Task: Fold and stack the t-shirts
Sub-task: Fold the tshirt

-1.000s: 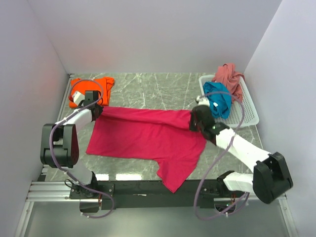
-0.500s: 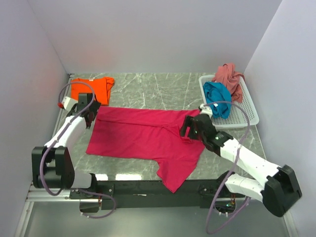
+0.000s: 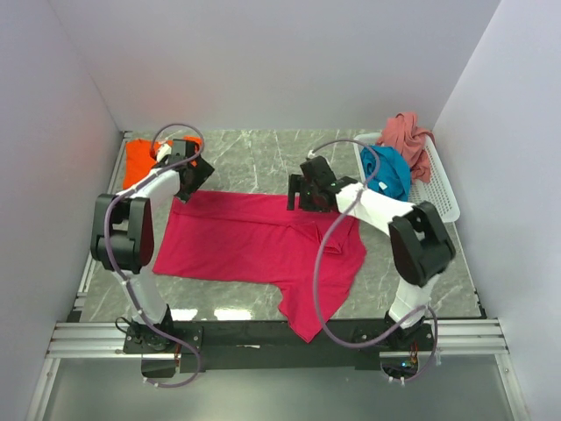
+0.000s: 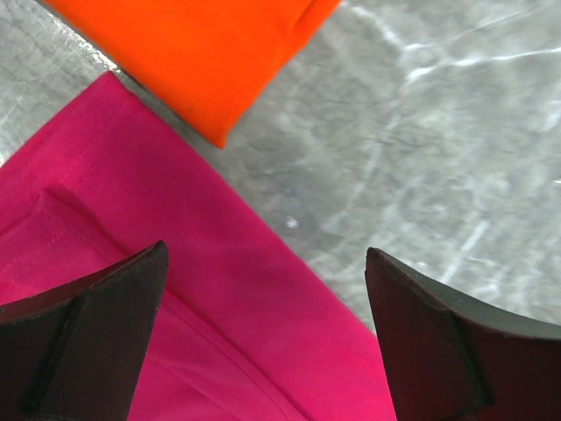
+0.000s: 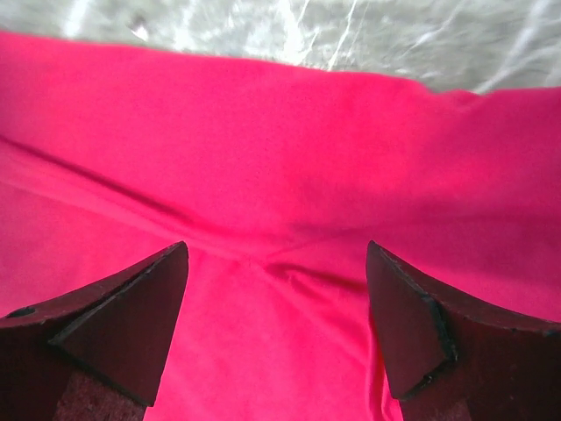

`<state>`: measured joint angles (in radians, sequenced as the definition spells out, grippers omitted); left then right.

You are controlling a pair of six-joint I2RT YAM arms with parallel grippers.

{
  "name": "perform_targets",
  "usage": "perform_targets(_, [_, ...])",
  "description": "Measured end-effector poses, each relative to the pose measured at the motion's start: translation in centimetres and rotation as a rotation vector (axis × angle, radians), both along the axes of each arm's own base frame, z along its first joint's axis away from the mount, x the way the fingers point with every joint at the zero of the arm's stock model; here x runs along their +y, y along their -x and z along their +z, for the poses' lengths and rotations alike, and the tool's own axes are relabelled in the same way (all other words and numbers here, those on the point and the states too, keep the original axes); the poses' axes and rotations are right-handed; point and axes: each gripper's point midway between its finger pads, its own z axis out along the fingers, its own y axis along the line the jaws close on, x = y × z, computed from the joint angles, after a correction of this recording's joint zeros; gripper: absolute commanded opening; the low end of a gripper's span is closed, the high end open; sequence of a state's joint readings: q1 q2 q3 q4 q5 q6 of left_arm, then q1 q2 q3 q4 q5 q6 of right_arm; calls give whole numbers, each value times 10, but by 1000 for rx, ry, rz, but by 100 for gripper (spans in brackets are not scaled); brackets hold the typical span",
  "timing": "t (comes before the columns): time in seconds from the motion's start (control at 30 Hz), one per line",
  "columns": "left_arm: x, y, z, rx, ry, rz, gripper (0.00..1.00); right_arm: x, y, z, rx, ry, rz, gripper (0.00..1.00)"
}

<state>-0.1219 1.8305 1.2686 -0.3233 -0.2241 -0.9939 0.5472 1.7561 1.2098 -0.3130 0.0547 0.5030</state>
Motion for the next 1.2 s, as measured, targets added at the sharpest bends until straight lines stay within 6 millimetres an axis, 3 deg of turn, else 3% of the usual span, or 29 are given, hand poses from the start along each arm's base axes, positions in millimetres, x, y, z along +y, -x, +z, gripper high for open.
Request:
perform_targets(0.2, [5,2,-24,70,-26,-10,99,1,-3,-34,78,72,36,88])
perform_targets(0.37, [13,7,-29,97,-44,3,99,-14,-2,-41,85,149,29,87])
perform_targets(0.47, [21,17,-40,121,-44,17,99,-17,-1,-43,84,158,42,78])
perform_targets(0.63, [33,30,-42,122,-36,42,99,-14,18,-57,131,130,115,75])
perform_targets(0.73, [39,37,-41,128,-36,53,99,-13,28,-54,131,105,145,58])
perform_targets(0.77, [39,39,-41,131,-37,55,99,-14,32,-54,135,100,151,40])
perform_targets(0.83, [41,44,-40,139,-37,57,99,-14,43,-53,142,90,168,34])
perform_targets(0.97, [41,48,-37,142,-38,58,99,-15,60,-51,147,72,195,11])
perform_targets(1.07, [42,49,-33,139,-40,60,99,-12,71,-47,134,62,227,5])
perform_targets(1.2, [45,52,-26,133,-54,71,99,-6,87,-45,113,70,285,5])
